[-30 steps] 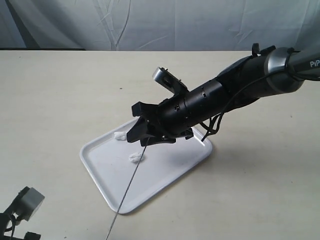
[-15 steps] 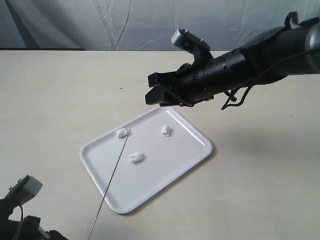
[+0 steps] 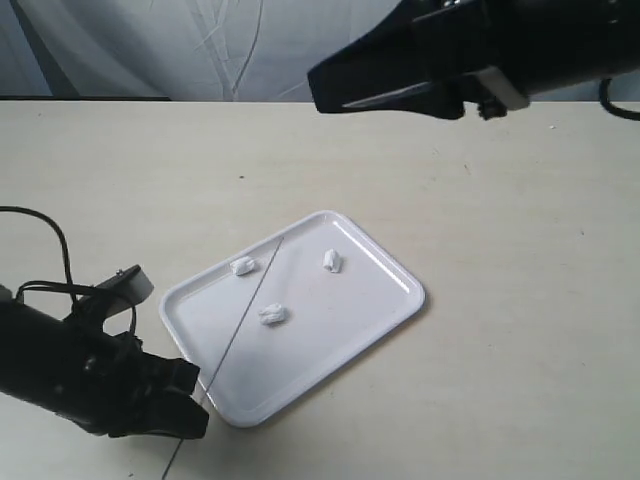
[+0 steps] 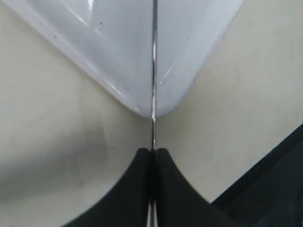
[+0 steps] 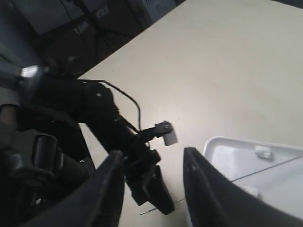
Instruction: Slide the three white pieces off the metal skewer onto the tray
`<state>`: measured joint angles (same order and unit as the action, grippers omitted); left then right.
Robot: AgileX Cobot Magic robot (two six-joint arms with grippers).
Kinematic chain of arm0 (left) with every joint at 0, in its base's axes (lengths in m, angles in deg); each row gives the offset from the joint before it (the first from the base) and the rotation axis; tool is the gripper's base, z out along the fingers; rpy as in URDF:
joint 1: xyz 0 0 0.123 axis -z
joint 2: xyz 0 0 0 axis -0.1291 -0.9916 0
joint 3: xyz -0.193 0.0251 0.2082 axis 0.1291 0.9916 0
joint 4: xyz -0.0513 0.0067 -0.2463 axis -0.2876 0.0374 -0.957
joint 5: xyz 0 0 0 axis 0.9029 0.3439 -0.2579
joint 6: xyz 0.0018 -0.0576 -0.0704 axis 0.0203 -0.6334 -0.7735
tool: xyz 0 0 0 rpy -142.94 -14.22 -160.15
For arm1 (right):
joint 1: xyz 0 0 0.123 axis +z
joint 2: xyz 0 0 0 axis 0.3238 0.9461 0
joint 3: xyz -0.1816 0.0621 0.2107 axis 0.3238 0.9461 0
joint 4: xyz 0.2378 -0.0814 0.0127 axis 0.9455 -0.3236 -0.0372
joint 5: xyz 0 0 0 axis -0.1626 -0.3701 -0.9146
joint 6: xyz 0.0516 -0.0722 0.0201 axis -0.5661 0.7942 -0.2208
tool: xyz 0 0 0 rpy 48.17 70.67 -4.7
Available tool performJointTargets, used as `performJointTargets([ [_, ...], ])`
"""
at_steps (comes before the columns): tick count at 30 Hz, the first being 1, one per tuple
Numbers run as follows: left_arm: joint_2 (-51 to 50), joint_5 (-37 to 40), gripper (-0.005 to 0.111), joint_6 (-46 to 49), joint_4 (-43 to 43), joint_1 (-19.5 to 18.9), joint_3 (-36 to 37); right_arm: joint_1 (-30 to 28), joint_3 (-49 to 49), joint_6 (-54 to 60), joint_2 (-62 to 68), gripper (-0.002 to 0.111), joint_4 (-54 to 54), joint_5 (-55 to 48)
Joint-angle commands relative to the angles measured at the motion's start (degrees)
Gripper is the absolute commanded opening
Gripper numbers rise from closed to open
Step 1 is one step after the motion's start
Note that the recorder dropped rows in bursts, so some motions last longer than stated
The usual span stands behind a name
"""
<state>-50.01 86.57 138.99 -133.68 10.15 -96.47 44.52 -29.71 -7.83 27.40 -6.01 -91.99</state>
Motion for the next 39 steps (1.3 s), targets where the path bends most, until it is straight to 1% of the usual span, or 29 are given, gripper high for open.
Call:
performJointTargets([
  [1, -5.5, -0.1, 0.000, -0.2, 1.2, 0.3, -3.0, -0.3, -0.1, -0.7, -7.9, 0.039, 0.0, -4.5],
  [4, -7.7, 0.5, 0.003, -0.1, 1.6, 0.3, -4.4, -0.3, -0.1, -0.9, -12.4, 0.039, -0.8, -5.1],
  [12, -7.7, 1.6, 0.022, -0.1, 1.6, 0.3, -4.6, -0.3, -0.1, -3.1, -19.5, 0.039, -3.7, -6.0],
  [15, -7.7, 2.6, 0.025, -0.1, 1.6, 0.3, -4.6, -0.3, -0.1, -4.8, -21.0, 0.039, -5.0, -6.5],
  [18, -7.7, 2.8, 0.025, 0.7, 1.6, 0.3, -4.6, -0.3, -0.1, -6.7, -22.2, 0.039, -6.0, -8.0],
  [21, -6.7, 1.3, 0.023, 5.1, 0.9, 0.3, -4.6, -0.3, -0.1, -6.9, -23.2, 0.039, -6.0, -10.2],
  [25, -3.5, -1.7, 0.013, 14.5, 1.7, 0.3, -4.6, -0.3, 0.8, -6.9, -25.5, 0.039, -6.9, -8.7],
  [28, -0.4, -2.2, 0.000, 15.8, 0.7, 0.3, -4.6, -0.3, 2.5, -6.9, -28.2, 0.039, -9.0, -5.7],
  [30, 2.6, -3.8, 0.000, 16.6, -0.6, 0.3, -4.6, -0.3, 4.2, -6.9, -30.2, 0.039, -10.3, -4.0],
  [35, 12.1, -12.9, 0.000, 16.7, 0.0, 0.3, -4.2, -0.3, 10.0, -8.2, -35.0, 0.039, -13.0, 0.0],
  [39, 21.5, -22.9, 0.000, 15.1, 0.0, 0.3, -2.5, -0.3, 15.0, -14.8, -37.7, 0.039, -20.2, 6.2],
])
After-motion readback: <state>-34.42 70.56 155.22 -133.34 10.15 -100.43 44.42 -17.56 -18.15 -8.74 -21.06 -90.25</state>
